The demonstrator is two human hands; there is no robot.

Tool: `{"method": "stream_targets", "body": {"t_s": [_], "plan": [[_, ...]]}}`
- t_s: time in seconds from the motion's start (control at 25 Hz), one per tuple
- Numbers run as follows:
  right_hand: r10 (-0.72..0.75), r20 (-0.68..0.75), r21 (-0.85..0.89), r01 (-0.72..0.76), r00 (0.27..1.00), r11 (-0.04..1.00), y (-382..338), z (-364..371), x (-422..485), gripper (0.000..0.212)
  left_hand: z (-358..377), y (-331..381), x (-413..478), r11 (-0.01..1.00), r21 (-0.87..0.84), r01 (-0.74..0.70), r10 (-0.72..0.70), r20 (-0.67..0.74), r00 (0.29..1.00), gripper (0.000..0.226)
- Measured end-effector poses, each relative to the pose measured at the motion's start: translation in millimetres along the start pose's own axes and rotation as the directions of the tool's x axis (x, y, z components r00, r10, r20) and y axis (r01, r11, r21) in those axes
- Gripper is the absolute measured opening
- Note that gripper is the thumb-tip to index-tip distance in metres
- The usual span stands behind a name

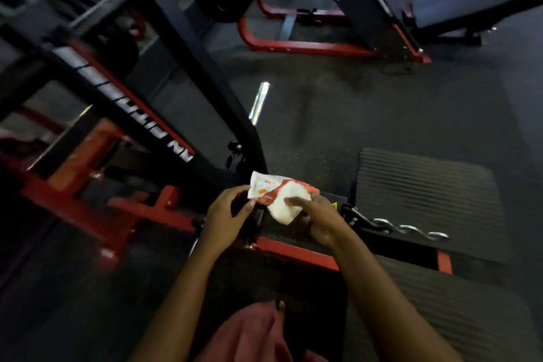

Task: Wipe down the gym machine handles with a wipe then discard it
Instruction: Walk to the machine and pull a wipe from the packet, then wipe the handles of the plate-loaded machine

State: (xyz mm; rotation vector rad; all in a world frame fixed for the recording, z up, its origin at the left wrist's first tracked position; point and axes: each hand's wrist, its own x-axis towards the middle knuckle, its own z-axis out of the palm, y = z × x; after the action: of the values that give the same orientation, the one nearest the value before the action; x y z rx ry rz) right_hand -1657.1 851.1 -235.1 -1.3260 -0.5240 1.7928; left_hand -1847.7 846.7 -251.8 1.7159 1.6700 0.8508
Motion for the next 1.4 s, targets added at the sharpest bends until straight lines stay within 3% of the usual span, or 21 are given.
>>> {"method": "stream_targets", "body": {"t_s": [0.2,0.36,0.48,0.56,0.64,0.76,0.96,1.08,1.28,1.4], "plan": [[-0.089,0.202,0.069,0.077,0.975,0.995,13.3,36.2,-85.0,0.024,-72.0,60.7,-123.9,0.990,-0.142,0.017,-0.051,-0.242,0.969,0.030],[-0.132,0.349,-0.075,0.168,0.928,0.983,25.3,90.2,-138.5,0.010,-138.2,91.4,-220.4,0.992,0.124,0.024,0.044,-0.519,0.854,0.036],[-0.151,0.428,-0.178,0.247,0.891,0.953,15.1,126.9,-164.1,0.012,-183.1,100.0,-259.4,0.984,0.163,0.077,0.047,-0.643,0.764,0.040],[-0.115,0.507,-0.279,0.289,0.854,0.916,3.4,146.6,-172.4,0.013,-213.3,105.5,-266.3,0.993,0.073,0.088,-0.012,-0.702,0.712,0.043],[-0.154,0.559,-0.350,0.400,0.815,0.847,-8.1,166.7,-171.5,0.029,-241.0,112.3,-254.1,0.991,-0.110,0.082,-0.136,-0.734,0.665,0.045],[-0.247,0.610,-0.314,0.516,0.753,0.797,-24.8,191.7,-168.8,0.034,-274.2,115.4,-213.9,0.942,-0.336,0.020,-0.271,-0.722,0.637,0.051],[-0.356,0.514,-0.230,0.525,0.781,0.820,-35.9,214.0,-141.2,0.024,-302.9,104.9,-126.6,0.835,-0.550,0.022,-0.377,-0.543,0.750,0.073],[-0.402,0.405,-0.170,0.500,0.821,0.849,-42.5,223.3,-128.4,0.021,-312.5,87.9,-83.7,0.768,-0.641,-0.001,-0.387,-0.464,0.797,0.067],[-0.548,0.245,-0.129,0.587,0.800,0.799,-53.2,231.2,-106.1,0.025,-318.6,57.0,-65.3,0.714,-0.667,-0.214,-0.280,-0.551,0.786,0.029],[-0.594,0.202,-0.123,0.622,0.779,0.773,-56.8,254.1,-90.3,0.026,-316.6,48.2,-63.4,0.747,-0.611,-0.262,-0.219,-0.599,0.770,0.038]]}}
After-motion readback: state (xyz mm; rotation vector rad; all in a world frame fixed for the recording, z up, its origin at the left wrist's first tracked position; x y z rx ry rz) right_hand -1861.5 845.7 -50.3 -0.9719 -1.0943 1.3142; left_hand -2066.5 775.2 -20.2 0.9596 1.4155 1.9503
